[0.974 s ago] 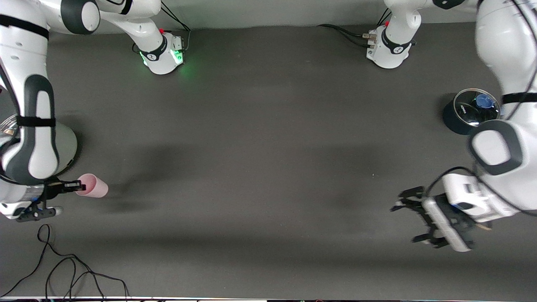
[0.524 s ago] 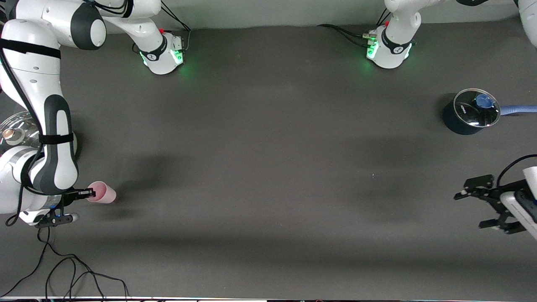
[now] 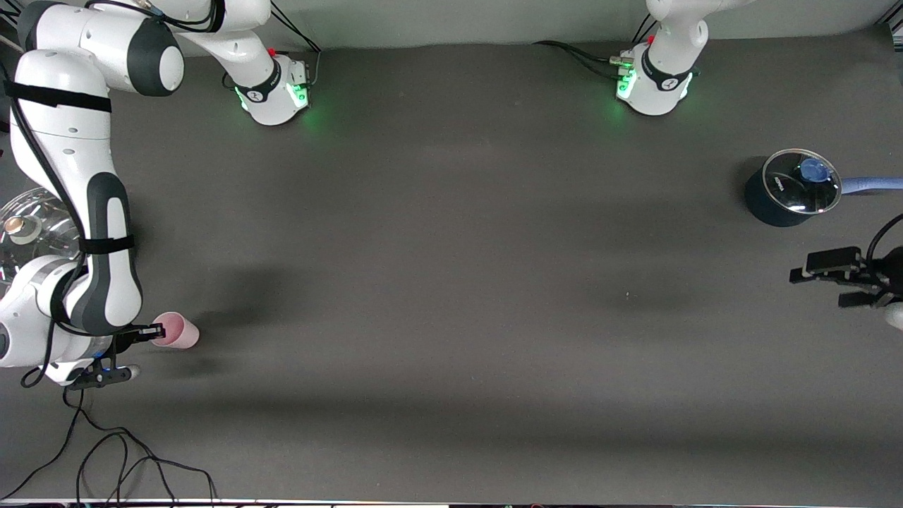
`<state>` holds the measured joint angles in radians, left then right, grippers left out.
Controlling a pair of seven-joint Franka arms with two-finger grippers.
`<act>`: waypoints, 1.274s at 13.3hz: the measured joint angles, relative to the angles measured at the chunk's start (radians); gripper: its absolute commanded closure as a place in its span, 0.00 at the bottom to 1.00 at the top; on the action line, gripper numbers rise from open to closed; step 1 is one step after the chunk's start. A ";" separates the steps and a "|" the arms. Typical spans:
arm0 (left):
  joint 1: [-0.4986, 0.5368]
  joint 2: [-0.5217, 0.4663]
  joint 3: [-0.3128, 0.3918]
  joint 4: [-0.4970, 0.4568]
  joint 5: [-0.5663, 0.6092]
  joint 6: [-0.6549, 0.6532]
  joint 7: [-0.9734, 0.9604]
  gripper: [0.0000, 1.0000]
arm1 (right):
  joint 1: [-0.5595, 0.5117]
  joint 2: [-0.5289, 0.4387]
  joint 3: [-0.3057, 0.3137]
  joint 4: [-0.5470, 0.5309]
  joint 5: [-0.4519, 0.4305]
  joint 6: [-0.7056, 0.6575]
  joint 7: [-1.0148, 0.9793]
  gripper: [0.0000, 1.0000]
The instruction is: Transfer pink cup from left to right arm
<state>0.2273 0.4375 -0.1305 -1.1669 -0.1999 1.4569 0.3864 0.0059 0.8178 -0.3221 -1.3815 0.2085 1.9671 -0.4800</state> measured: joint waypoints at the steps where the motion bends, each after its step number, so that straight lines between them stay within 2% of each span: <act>1: -0.013 -0.015 0.000 0.000 0.008 -0.026 -0.066 0.00 | 0.000 0.000 0.000 0.001 0.011 0.000 0.000 0.21; 2: -0.031 -0.027 -0.001 0.000 0.029 -0.043 -0.121 0.00 | 0.000 0.001 0.000 0.002 0.017 0.000 0.000 0.00; 7: -0.190 -0.069 -0.004 -0.001 0.175 -0.115 -0.351 0.00 | 0.001 0.000 0.001 0.028 0.021 -0.007 0.010 0.00; 9: -0.227 -0.074 -0.004 -0.007 0.224 -0.145 -0.385 0.00 | 0.004 -0.040 -0.001 0.065 0.011 -0.065 0.012 0.00; 12: -0.240 -0.073 -0.002 -0.036 0.241 -0.153 -0.391 0.00 | 0.006 -0.176 -0.001 0.090 -0.066 -0.165 0.013 0.00; 15: -0.237 -0.078 0.010 -0.054 0.244 -0.166 -0.391 0.00 | 0.015 -0.333 0.000 0.087 -0.081 -0.322 0.052 0.00; 17: -0.236 -0.124 0.020 -0.132 0.246 -0.123 -0.391 0.00 | 0.057 -0.417 0.000 0.074 -0.096 -0.385 0.123 0.00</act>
<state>-0.0090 0.3134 -0.1100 -1.2986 0.0459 1.3342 -0.0045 0.0629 0.4006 -0.3221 -1.3077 0.1126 1.5820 -0.3569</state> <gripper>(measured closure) 0.000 0.000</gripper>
